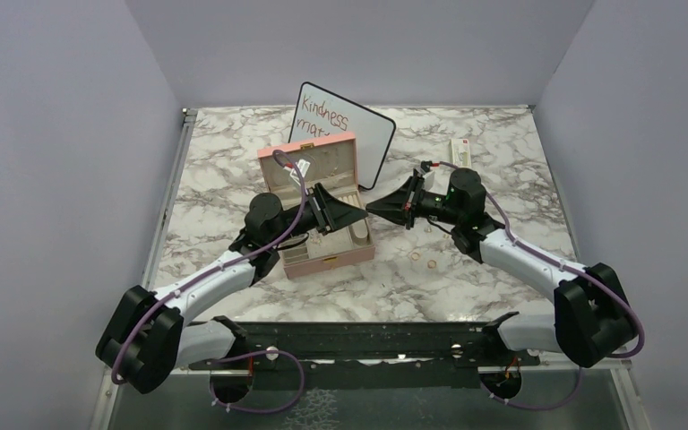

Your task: Organize the mixed jewelry

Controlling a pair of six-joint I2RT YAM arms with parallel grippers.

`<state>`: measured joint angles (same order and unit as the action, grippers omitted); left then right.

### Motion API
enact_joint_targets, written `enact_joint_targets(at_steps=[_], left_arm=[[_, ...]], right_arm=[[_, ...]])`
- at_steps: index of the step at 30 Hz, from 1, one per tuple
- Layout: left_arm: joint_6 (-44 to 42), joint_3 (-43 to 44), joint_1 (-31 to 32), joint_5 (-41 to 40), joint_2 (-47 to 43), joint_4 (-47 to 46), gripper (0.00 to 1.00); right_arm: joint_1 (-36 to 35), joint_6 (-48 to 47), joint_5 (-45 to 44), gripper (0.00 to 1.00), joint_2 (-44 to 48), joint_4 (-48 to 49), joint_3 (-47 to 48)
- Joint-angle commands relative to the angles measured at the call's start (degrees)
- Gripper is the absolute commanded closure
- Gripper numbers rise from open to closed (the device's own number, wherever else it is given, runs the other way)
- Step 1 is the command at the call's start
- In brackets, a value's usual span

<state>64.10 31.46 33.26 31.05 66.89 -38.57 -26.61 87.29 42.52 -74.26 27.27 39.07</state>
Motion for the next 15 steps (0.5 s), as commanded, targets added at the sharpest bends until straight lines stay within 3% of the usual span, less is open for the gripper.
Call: enact_joint_targets(at_steps=[1,15], left_arm=[[0.1,-0.1,0.3,2.3,0.8,-3.5,0.53],[-0.8,0.9,0.3,2.1,1.3,-4.6,0.66]], right_arm=[[0.2,1.3,1.7,0.99,-0.5,3.9,-0.5],[0.2,0.9,2.6,0.99,-0.5,3.5,-0.5]])
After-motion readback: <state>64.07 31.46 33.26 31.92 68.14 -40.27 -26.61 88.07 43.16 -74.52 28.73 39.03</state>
